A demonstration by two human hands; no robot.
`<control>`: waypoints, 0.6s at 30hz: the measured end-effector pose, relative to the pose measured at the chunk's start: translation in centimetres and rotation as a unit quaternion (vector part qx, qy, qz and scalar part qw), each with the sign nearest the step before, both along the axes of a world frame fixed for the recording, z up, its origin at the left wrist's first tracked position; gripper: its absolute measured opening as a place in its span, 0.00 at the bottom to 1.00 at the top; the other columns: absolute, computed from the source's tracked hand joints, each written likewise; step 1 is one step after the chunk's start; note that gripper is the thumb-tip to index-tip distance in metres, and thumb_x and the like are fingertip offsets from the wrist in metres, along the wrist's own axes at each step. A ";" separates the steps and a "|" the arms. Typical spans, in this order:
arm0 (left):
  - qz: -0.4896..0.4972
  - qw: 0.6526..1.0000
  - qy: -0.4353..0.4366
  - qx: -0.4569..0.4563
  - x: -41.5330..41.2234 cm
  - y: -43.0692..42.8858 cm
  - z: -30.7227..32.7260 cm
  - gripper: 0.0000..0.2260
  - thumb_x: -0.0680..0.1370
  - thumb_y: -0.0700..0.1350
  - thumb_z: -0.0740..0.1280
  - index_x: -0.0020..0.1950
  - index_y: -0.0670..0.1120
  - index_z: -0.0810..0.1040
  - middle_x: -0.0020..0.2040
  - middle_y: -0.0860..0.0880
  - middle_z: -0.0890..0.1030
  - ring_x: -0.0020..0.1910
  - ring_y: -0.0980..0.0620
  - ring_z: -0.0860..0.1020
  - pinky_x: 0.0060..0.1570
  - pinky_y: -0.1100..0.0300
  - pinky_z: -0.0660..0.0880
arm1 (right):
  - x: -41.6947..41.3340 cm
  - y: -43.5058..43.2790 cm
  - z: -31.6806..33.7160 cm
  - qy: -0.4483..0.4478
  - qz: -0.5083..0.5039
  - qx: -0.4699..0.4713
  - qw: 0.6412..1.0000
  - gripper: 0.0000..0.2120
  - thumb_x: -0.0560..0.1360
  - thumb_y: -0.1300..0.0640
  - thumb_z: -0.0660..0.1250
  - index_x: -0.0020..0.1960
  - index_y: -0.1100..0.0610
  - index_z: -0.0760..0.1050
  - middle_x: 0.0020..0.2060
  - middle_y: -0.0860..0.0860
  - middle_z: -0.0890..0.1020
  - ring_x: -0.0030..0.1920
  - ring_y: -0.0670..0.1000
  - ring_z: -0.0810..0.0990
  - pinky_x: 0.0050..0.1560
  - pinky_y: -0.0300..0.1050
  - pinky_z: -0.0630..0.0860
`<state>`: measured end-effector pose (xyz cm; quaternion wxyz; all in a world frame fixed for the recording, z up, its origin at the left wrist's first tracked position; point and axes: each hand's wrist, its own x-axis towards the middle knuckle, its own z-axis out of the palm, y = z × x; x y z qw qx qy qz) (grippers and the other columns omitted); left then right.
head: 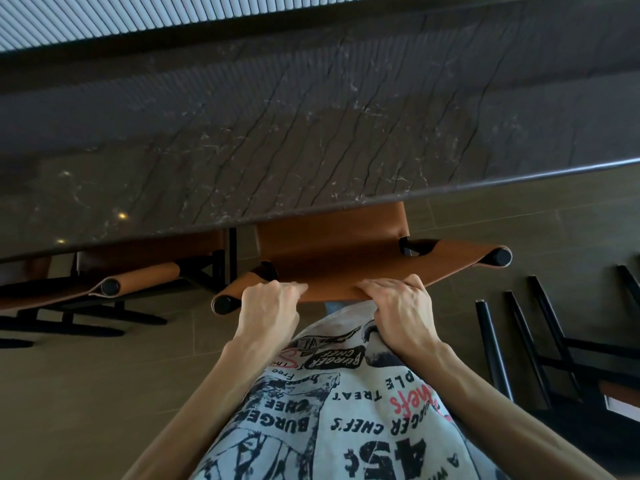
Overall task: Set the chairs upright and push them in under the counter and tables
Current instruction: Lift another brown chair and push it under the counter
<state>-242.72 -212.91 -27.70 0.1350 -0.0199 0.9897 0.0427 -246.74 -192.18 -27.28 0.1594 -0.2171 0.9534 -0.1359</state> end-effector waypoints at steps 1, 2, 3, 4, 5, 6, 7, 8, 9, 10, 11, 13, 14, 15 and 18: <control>-0.003 1.000 -0.001 0.001 -0.4 -0.1 0.1 0.25 0.72 0.35 0.64 0.66 0.56 0.78 0.54 0.54 0.84 0.48 0.49 0.83 0.41 0.59 0.74 | -0.3 -0.1 0.2 0.001 -0.004 -0.006 1.000 0.23 0.67 0.62 0.56 0.56 0.54 0.81 0.54 0.47 0.84 0.56 0.47 0.81 0.48 0.43 0.61; -0.003 1.000 -0.002 0.001 -0.8 -0.3 0.1 0.25 0.72 0.35 0.63 0.66 0.56 0.77 0.54 0.54 0.84 0.48 0.49 0.83 0.40 0.59 0.73 | -0.7 -0.2 0.3 0.000 -0.009 -0.011 1.000 0.22 0.66 0.62 0.57 0.55 0.55 0.82 0.53 0.48 0.85 0.55 0.48 0.82 0.48 0.44 0.63; -0.003 1.000 -0.004 -0.002 -1.2 -0.5 0.2 0.25 0.72 0.36 0.63 0.66 0.57 0.77 0.53 0.53 0.85 0.48 0.49 0.82 0.39 0.59 0.72 | -1.0 -0.3 0.5 -0.005 -0.010 -0.013 1.000 0.22 0.65 0.62 0.57 0.55 0.55 0.82 0.52 0.48 0.85 0.54 0.49 0.82 0.48 0.44 0.63; -0.005 1.000 -0.004 -0.006 -1.6 -0.7 0.3 0.25 0.73 0.37 0.63 0.66 0.57 0.77 0.53 0.53 0.85 0.48 0.49 0.82 0.38 0.60 0.71 | -1.4 -0.5 0.6 -0.009 -0.009 -0.012 1.000 0.23 0.64 0.62 0.58 0.54 0.55 0.82 0.52 0.48 0.85 0.54 0.49 0.82 0.48 0.44 0.63; -0.008 1.000 -0.006 -0.010 -2.0 -0.8 0.4 0.25 0.73 0.37 0.63 0.67 0.58 0.76 0.53 0.53 0.85 0.48 0.49 0.82 0.37 0.59 0.70 | -1.7 -0.6 0.6 -0.012 -0.006 -0.008 1.000 0.22 0.64 0.63 0.60 0.55 0.55 0.82 0.52 0.48 0.85 0.54 0.49 0.82 0.48 0.43 0.62; -0.010 1.000 -0.007 -0.012 -2.4 -0.9 0.5 0.24 0.74 0.38 0.64 0.67 0.58 0.76 0.53 0.53 0.85 0.48 0.49 0.82 0.37 0.59 0.69 | -2.1 -0.6 0.7 -0.013 -0.003 -0.003 1.000 0.22 0.64 0.64 0.62 0.56 0.55 0.81 0.53 0.48 0.84 0.55 0.49 0.81 0.49 0.42 0.60; -0.011 1.000 -0.007 -0.012 -2.8 -1.0 0.5 0.24 0.74 0.38 0.64 0.67 0.58 0.76 0.52 0.53 0.85 0.48 0.49 0.82 0.37 0.59 0.69 | -2.5 -0.7 0.7 -0.012 -0.001 0.002 1.000 0.22 0.65 0.64 0.65 0.57 0.54 0.81 0.54 0.47 0.84 0.56 0.48 0.81 0.49 0.41 0.59; -0.012 1.000 -0.009 -0.013 -3.2 -1.1 0.5 0.24 0.74 0.39 0.63 0.67 0.58 0.75 0.52 0.52 0.85 0.47 0.49 0.82 0.36 0.59 0.69 | -2.8 -0.8 0.6 -0.012 -0.002 0.004 1.000 0.22 0.65 0.65 0.66 0.58 0.53 0.80 0.55 0.47 0.84 0.57 0.48 0.80 0.49 0.40 0.58; -0.012 1.000 -0.011 -0.016 -3.6 -1.3 0.4 0.24 0.74 0.39 0.63 0.67 0.59 0.75 0.52 0.52 0.85 0.47 0.50 0.82 0.36 0.59 0.68 | -3.1 -0.9 0.6 -0.013 -0.004 0.003 1.000 0.22 0.65 0.65 0.67 0.58 0.53 0.80 0.55 0.47 0.83 0.57 0.47 0.80 0.50 0.40 0.58; -0.012 1.000 -0.013 -0.017 -4.0 -1.5 0.5 0.24 0.74 0.39 0.63 0.68 0.58 0.75 0.52 0.52 0.85 0.47 0.49 0.82 0.35 0.59 0.67 | -3.4 -1.0 0.6 -0.016 -0.006 0.003 1.000 0.22 0.66 0.65 0.67 0.58 0.53 0.80 0.55 0.46 0.83 0.58 0.47 0.80 0.50 0.40 0.59; -0.011 1.000 -0.015 -0.015 -4.1 -1.6 0.5 0.24 0.74 0.39 0.63 0.68 0.58 0.75 0.52 0.52 0.85 0.47 0.50 0.82 0.35 0.59 0.66 | -3.6 -1.1 0.6 -0.020 -0.005 0.005 1.000 0.21 0.67 0.64 0.67 0.59 0.52 0.80 0.56 0.46 0.83 0.58 0.47 0.79 0.51 0.41 0.60; -0.010 1.000 -0.018 -0.008 -4.4 -1.7 0.4 0.25 0.74 0.38 0.63 0.67 0.58 0.76 0.53 0.53 0.85 0.48 0.50 0.82 0.36 0.60 0.65 | -4.1 -1.3 0.7 -0.023 -0.005 0.008 1.000 0.20 0.70 0.63 0.64 0.59 0.51 0.79 0.57 0.45 0.82 0.59 0.46 0.78 0.52 0.42 0.60; -0.010 1.000 -0.020 -0.005 -4.6 -1.8 0.4 0.25 0.73 0.37 0.63 0.67 0.58 0.76 0.53 0.53 0.85 0.47 0.50 0.82 0.35 0.60 0.65 | -4.3 -1.4 0.7 -0.023 -0.006 0.008 1.000 0.19 0.71 0.62 0.62 0.60 0.51 0.78 0.58 0.44 0.82 0.60 0.45 0.77 0.53 0.41 0.59; -0.008 1.000 -0.021 -0.003 -4.8 -1.9 0.4 0.26 0.73 0.37 0.63 0.67 0.58 0.76 0.53 0.53 0.85 0.47 0.50 0.82 0.35 0.61 0.65 | -4.5 -1.5 0.7 -0.024 -0.005 0.008 1.000 0.19 0.73 0.62 0.61 0.61 0.51 0.78 0.59 0.44 0.81 0.61 0.45 0.77 0.53 0.41 0.59; -0.004 1.000 -0.023 -0.007 -5.3 -2.0 0.8 0.26 0.72 0.36 0.64 0.67 0.58 0.77 0.53 0.53 0.85 0.46 0.51 0.82 0.33 0.60 0.63 | -5.1 -1.6 0.6 -0.027 0.003 0.007 1.000 0.19 0.74 0.61 0.60 0.63 0.50 0.76 0.61 0.43 0.79 0.63 0.44 0.75 0.52 0.39 0.56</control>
